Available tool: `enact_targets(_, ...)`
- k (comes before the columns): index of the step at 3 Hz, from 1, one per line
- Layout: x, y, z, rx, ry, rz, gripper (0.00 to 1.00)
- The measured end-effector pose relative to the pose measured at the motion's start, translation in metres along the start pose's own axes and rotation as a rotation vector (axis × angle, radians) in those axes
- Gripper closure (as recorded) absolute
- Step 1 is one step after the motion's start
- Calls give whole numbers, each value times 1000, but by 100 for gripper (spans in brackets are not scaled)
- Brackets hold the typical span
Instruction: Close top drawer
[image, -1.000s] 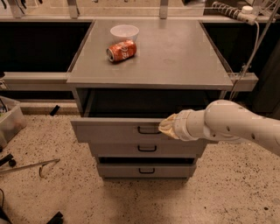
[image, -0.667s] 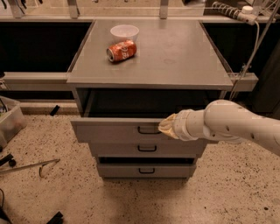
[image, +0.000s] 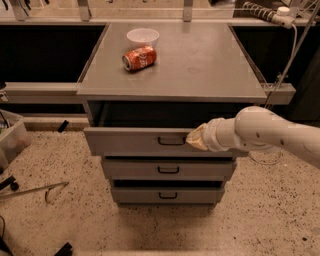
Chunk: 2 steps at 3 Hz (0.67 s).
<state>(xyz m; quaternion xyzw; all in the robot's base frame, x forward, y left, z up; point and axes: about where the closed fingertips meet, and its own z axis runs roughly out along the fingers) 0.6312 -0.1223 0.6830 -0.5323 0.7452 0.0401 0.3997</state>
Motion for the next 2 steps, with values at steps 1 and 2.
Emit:
enact_targets(1,5,-30,25,10,9,34,100)
enact_targets(2,5,-30,26,11,9,34,100)
